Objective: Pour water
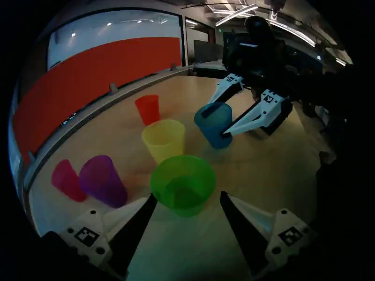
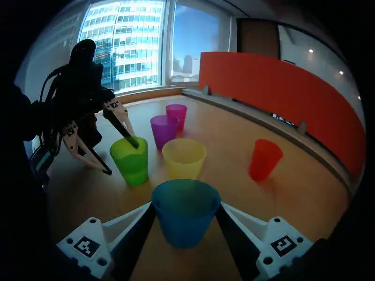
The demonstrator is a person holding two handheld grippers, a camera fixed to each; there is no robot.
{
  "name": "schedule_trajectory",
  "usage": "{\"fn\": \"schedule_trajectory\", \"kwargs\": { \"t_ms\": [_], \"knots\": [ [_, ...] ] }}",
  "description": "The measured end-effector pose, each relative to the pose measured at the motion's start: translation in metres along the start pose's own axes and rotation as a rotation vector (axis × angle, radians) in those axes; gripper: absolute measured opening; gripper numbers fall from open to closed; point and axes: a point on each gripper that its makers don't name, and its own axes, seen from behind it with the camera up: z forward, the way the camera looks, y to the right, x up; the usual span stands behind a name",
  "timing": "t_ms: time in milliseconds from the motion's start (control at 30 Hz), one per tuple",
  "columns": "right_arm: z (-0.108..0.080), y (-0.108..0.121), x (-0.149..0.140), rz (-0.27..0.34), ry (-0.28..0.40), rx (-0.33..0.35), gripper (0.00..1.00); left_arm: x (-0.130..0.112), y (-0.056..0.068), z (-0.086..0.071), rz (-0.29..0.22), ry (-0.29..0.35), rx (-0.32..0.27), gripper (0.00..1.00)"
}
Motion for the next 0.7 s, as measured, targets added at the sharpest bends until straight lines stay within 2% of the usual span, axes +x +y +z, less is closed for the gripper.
{"fn": "schedule_trajectory", "kwargs": {
  "t_ms": [167,367,700],
  "knots": [
    [0.001,0.000,-0.005,-0.001,-0.001,-0.006,0.90,-0.002,-0.003,-0.005,0.009,-0.003,0.019,1.00],
    [0.000,-0.001,-0.006,-0.006,0.008,-0.012,0.90,-0.004,0.000,-0.010,-0.013,-0.003,0.013,1.00],
    [-0.013,-0.002,-0.018,-0.008,0.002,-0.023,0.91,-0.004,0.003,-0.017,-0.015,0.001,0.021,1.00]
  ]
}}
